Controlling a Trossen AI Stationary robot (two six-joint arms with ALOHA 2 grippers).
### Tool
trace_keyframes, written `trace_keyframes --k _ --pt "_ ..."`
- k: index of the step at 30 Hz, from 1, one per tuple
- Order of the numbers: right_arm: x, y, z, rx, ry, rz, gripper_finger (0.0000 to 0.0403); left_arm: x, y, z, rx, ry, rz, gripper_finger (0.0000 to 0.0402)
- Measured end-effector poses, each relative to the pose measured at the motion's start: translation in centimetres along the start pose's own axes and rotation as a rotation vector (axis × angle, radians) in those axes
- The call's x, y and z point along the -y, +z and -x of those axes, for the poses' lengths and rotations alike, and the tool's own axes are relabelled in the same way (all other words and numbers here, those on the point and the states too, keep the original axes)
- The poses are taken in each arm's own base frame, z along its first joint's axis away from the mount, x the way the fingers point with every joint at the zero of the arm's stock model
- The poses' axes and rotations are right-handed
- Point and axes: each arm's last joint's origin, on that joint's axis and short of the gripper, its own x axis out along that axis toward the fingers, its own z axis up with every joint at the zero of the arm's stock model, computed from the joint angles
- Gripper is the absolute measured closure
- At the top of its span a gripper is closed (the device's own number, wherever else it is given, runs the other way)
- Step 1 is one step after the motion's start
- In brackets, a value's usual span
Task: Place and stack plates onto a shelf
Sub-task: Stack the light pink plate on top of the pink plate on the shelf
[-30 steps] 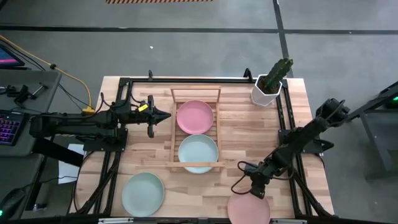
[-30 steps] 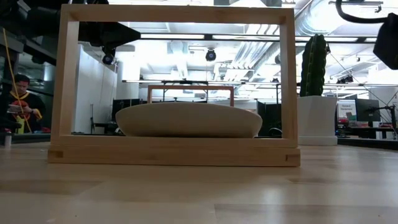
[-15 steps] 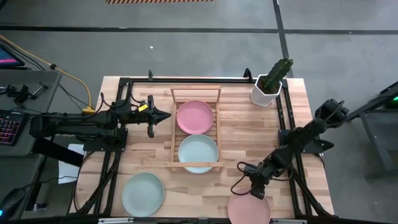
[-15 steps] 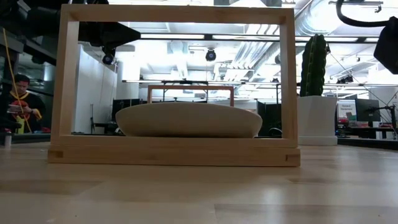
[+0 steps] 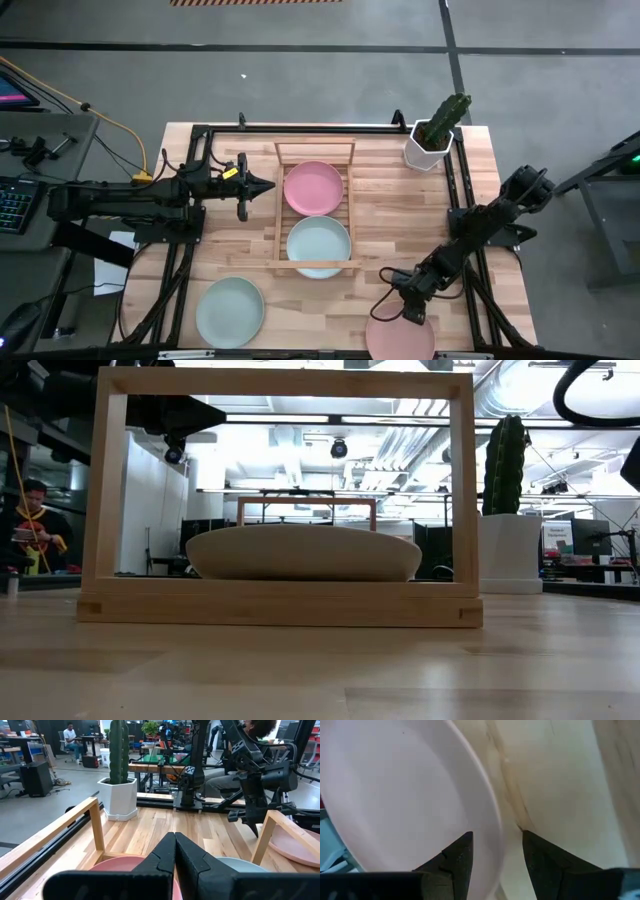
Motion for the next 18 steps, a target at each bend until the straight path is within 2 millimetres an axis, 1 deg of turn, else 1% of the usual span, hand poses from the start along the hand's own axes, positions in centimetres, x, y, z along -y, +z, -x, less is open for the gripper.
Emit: trace_keyframes --k 2,4,8,9,12,14,18 --pt "0.0 0.0 0.0 0.005 -0.002 0.001 0.0265 0.0 0.0 0.0 0.000 0.000 0.000 0.0402" --pt "0.0 0.0 0.0 0.007 -0.001 0.022 0.0291 0.0 0.0 0.0 0.000 0.000 0.000 0.0401" --pt "-0.2 0.1 0.0 0.014 0.014 0.082 0.0378 0.0 0.0 0.0 0.000 0.000 0.000 0.0401" --pt "-0.1 0.2 0.0 0.012 0.016 0.092 0.0390 0.0 0.0 0.0 0.000 0.000 0.000 0.0402" --pt "-0.2 0.4 0.1 0.010 0.036 0.098 0.0388 0.0 0.0 0.0 0.000 0.000 0.000 0.0402" --pt "-0.2 0.5 0.3 -0.007 0.049 0.095 0.0396 0.0 0.0 0.0 0.000 0.000 0.000 0.0402" --pt "-0.3 1.1 1.7 0.005 0.107 0.084 0.0400 0.0 0.0 0.0 0.001 0.000 0.000 0.0402"
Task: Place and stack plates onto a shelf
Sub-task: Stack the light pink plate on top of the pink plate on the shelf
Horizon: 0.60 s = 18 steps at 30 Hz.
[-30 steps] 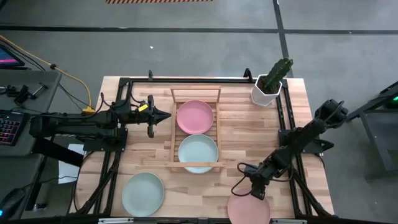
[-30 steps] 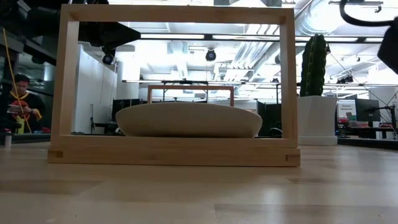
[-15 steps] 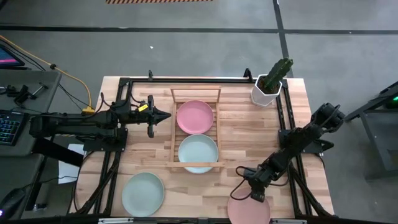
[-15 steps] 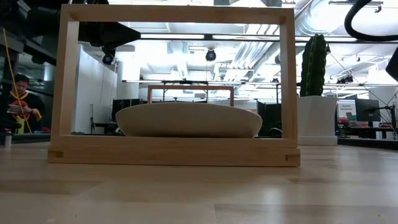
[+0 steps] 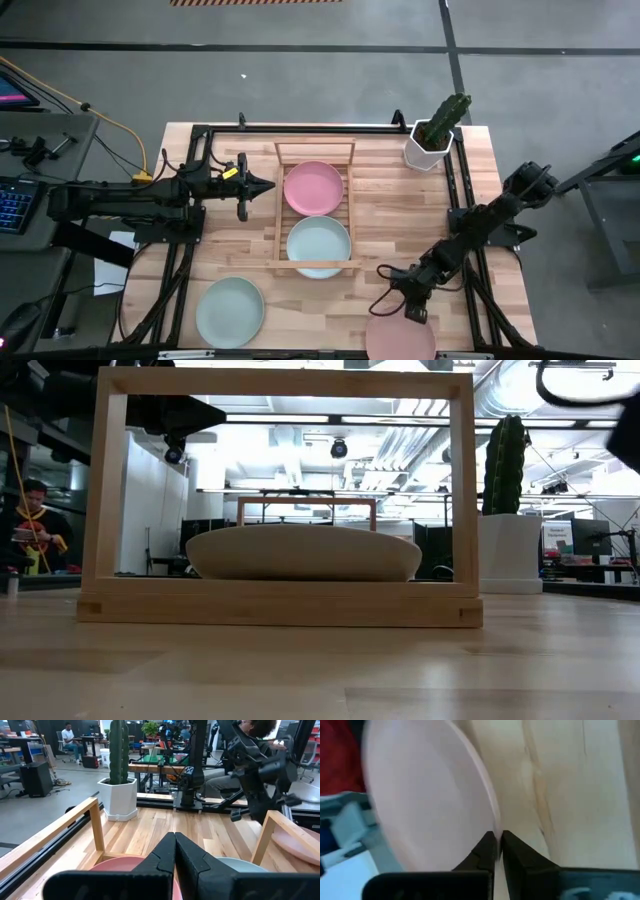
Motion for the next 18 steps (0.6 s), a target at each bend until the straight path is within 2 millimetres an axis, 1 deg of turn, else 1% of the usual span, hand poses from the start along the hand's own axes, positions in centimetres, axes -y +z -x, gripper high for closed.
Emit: trace_keyframes --k 5,8,11,13,15,18 --pt "-0.6 0.8 3.0 0.097 0.099 -0.009 0.0402 0.0 0.0 0.0 0.000 0.000 0.000 0.0401" --pt "-1.2 1.3 5.2 0.179 0.203 -0.010 0.0402 0.0 0.0 0.0 0.000 0.000 0.000 0.0402" --pt "-2.0 2.0 7.6 0.293 0.343 0.008 0.0402 0.0 0.0 0.0 0.000 0.000 -0.009 0.0402" --pt "-2.4 2.6 9.4 0.402 0.408 0.016 0.0402 0.0 0.0 0.0 0.001 0.000 -0.017 0.0401" --pt "-2.5 3.2 11.2 0.514 0.413 0.035 0.0403 0.0 0.0 0.0 0.002 0.000 -0.018 0.0401" --pt "-2.1 4.7 13.6 0.663 0.350 0.051 0.0403 0.0 0.1 0.0 0.009 0.000 -0.019 0.0402"
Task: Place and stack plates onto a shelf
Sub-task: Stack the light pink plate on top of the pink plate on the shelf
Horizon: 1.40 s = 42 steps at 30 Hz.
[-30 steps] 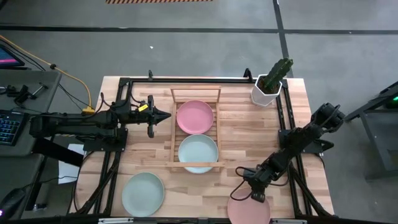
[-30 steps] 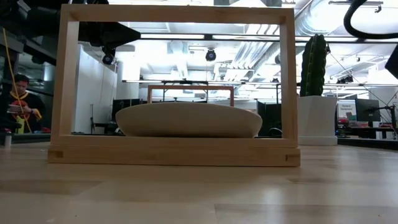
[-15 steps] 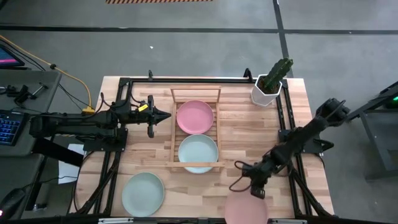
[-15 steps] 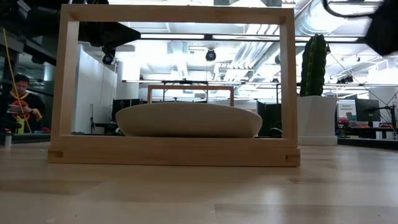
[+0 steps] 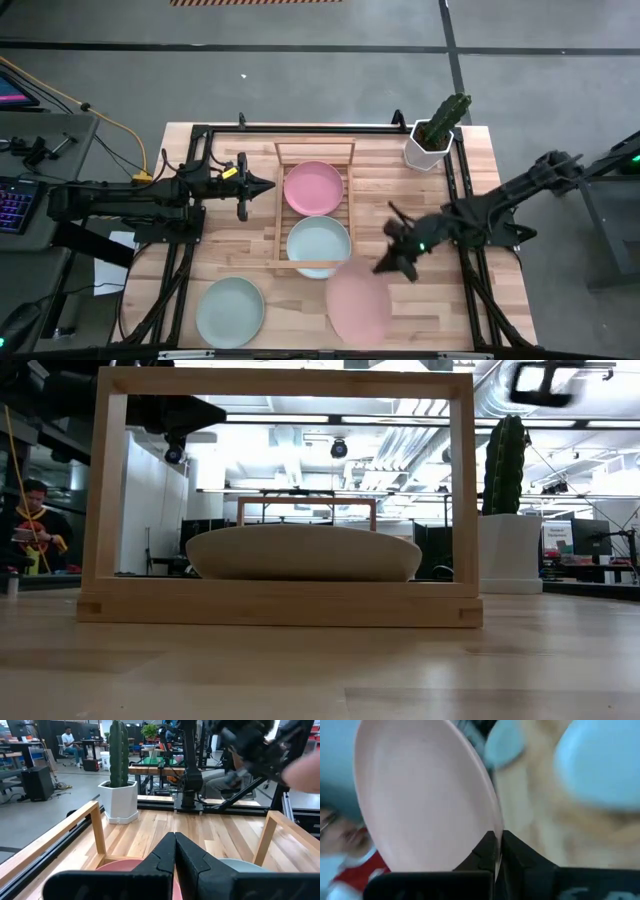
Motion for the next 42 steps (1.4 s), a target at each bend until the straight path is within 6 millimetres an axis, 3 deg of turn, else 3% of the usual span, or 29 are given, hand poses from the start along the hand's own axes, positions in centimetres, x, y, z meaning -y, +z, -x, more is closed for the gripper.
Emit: trace_keyframes --k 11,16,22,32,42 --pt "2.3 10.7 4.1 0.412 -0.468 0.110 0.0403 0.0 0.1 0.0 0.006 0.000 -0.009 0.0402" --pt "5.5 13.4 5.8 0.513 -0.655 0.056 0.0403 0.0 0.1 0.0 0.006 0.000 -0.009 0.0401" --pt "11.3 12.1 4.5 0.457 -0.806 -0.127 0.0403 0.0 0.3 0.0 0.031 0.000 -0.011 0.0401" --pt "17.7 10.7 1.4 0.581 -0.766 -0.264 0.0403 0.0 0.3 0.0 0.033 0.000 -0.011 0.0401" --pt "20.7 11.1 -1.4 0.637 -0.704 -0.304 0.0403 0.0 0.3 0.0 0.030 0.000 -0.011 0.0401"
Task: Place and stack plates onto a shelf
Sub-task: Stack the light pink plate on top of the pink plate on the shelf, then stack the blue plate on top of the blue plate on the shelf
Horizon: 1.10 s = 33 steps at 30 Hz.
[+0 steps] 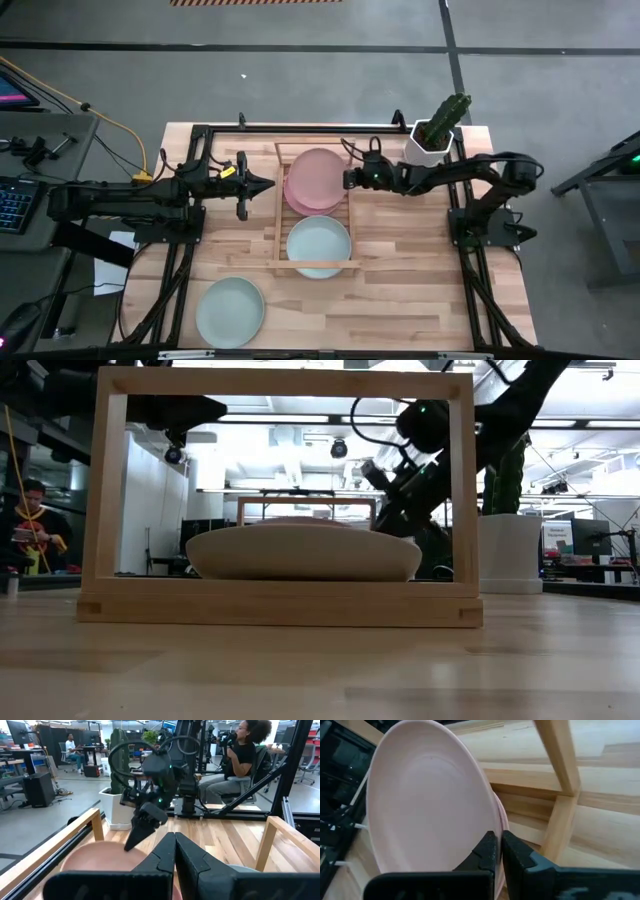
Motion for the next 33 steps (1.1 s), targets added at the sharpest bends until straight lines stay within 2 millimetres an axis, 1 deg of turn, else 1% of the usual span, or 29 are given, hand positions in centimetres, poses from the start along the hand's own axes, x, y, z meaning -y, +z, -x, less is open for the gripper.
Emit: trace_keyframes --k 3,7,12,15,19,24,26,30,33 --pt "0.2 -0.4 -0.8 -0.003 0.001 -0.007 0.0403 0.0 0.0 0.0 0.000 0.000 0.000 0.0402" --pt "0.6 -0.9 -1.4 -0.030 -0.006 -0.047 0.0403 0.0 0.0 0.0 -0.001 0.000 0.000 0.0401" --pt "0.6 -1.0 -1.5 -0.042 -0.003 -0.026 0.0402 0.0 0.0 0.0 -0.002 0.000 0.000 0.0401" --pt "0.6 -0.9 -1.5 -0.036 0.007 0.003 0.0392 0.0 0.0 0.0 -0.002 0.000 0.000 0.0401" --pt "0.5 -1.0 -1.5 -0.043 0.016 0.044 0.0356 0.0 -0.1 0.0 -0.006 0.000 0.000 0.0402" --pt "0.0 -0.9 -1.4 -0.093 0.069 0.101 0.0291 0.0 -0.1 0.0 -0.008 0.000 0.001 0.0402" --pt "-0.3 -0.6 -1.0 -0.105 0.106 0.131 0.0267 0.0 -0.1 0.0 -0.008 0.000 0.001 0.0401" --pt "-0.8 0.3 0.8 -0.106 0.114 0.198 0.0229 0.0 -0.1 0.0 -0.011 0.000 0.001 0.0401" --pt "-0.7 1.1 2.9 -0.098 0.040 0.253 0.0211 0.0 -0.2 0.0 -0.022 0.000 0.002 0.0402"
